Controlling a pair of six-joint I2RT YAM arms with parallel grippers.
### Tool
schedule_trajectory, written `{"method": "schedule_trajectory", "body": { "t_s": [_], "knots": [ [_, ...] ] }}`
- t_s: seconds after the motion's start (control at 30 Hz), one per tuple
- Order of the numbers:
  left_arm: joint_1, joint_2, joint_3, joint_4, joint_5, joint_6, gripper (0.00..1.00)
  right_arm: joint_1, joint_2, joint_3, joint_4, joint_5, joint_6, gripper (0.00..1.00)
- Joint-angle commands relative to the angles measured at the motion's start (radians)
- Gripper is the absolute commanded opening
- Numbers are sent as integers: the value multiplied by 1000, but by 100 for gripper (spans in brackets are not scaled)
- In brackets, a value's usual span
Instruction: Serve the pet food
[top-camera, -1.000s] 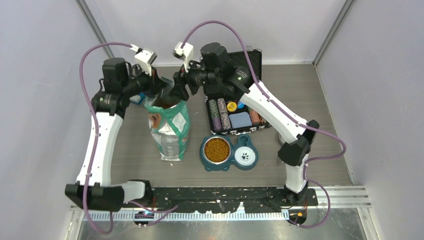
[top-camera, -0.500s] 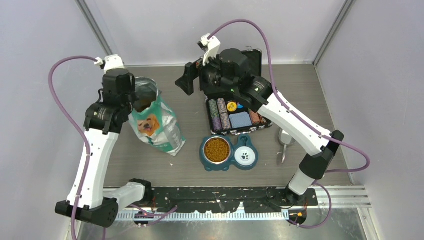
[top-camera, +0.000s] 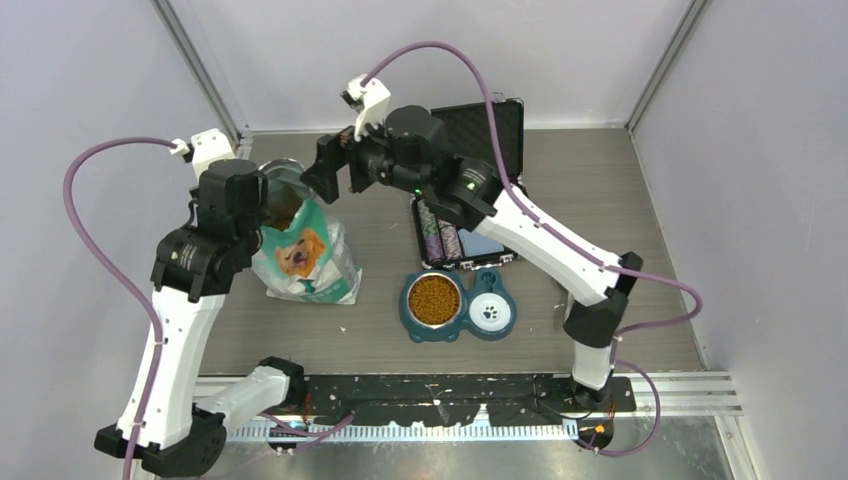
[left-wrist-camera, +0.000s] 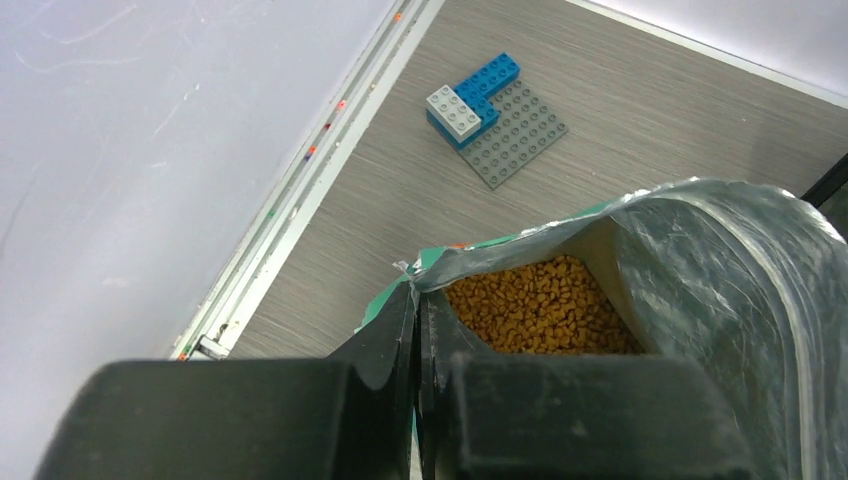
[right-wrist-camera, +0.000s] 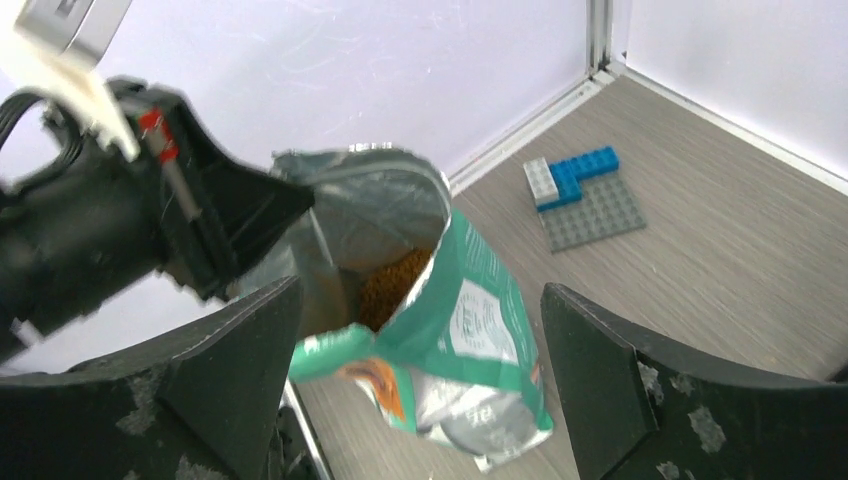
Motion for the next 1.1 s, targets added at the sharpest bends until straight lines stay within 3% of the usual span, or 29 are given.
{"method": "schedule_trajectory", "body": {
  "t_s": [0.0,0.2,0.3,0.43,0.47,0.53,0.57,0.73,1.07],
  "knots": [
    [-29,-66,52,159,-102,-23,0,31,123,204,-27,66,17,97],
    [-39,-72,47,150,-125,-16,0,82,213,257,-98,125,-3,100],
    [-39,-69,44,153,-118,-10,0,92,211,222,-111,157,-20,94],
    [-39,-77,32,170,-103,11,0,98,232,244,-195,250,-68,67],
    [-39,-84,28,175,-109,15,0,98,230,244,-224,274,-93,45],
    [-39,-99,22,182,-130,23,0,97,210,226,-251,361,-124,12],
    [-39,-105,19,190,-136,29,0,94,197,214,-250,377,-134,9],
    [-39,-115,44,194,-75,61,0,65,87,132,-179,478,-247,5],
    [-39,-184,45,231,126,74,0,-95,-41,130,-184,358,-347,5]
  ]
}}
